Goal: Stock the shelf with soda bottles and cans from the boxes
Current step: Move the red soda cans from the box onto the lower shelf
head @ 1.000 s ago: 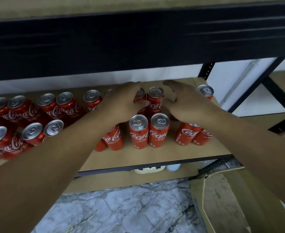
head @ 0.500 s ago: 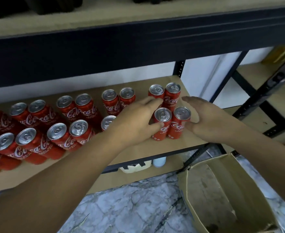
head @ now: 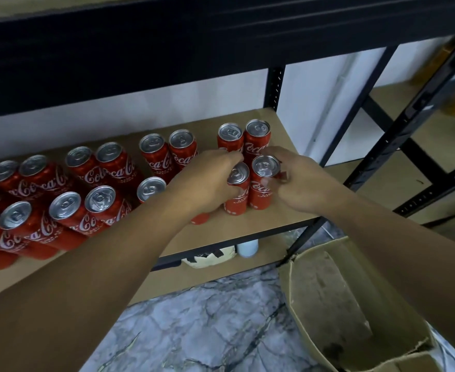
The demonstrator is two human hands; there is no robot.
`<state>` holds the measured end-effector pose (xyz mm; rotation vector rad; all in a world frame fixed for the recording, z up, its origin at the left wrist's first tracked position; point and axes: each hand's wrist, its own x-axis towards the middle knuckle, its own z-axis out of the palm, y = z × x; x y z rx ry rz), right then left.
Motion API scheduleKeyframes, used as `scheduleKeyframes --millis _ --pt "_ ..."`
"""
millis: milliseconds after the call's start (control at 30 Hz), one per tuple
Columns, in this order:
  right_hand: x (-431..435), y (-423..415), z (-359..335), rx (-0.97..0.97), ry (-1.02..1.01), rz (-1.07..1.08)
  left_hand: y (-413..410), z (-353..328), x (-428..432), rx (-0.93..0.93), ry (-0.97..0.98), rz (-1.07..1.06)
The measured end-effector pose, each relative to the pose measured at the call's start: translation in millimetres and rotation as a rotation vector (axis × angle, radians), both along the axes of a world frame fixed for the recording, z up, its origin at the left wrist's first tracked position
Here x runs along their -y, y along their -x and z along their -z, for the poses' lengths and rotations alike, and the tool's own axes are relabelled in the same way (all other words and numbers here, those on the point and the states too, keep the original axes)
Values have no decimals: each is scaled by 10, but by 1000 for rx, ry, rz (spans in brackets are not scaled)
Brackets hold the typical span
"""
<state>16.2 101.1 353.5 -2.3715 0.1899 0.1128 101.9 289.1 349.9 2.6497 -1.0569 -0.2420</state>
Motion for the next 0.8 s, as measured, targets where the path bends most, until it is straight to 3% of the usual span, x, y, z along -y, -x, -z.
scheduleKeyframes --millis 167,267,367,467,633,800 --pt "21 -15 7 -22 -98 -37 2 -57 -32 -39 13 14" --pt "101 -55 -70 -4 -181 67 -8 -201 -31 -63 83 -44" --pt "205 -257 -136 42 -112 184 -171 -300 55 -2 153 -164" --pt "199 -558 -151 21 -47 132 -432 -263 222 77 86 -198" --pt "180 -895 -61 -95 -79 65 -645 -103 393 43 48 -220" --pt "149 -908 -90 15 -3 56 -664 -41 391 85 91 -264"
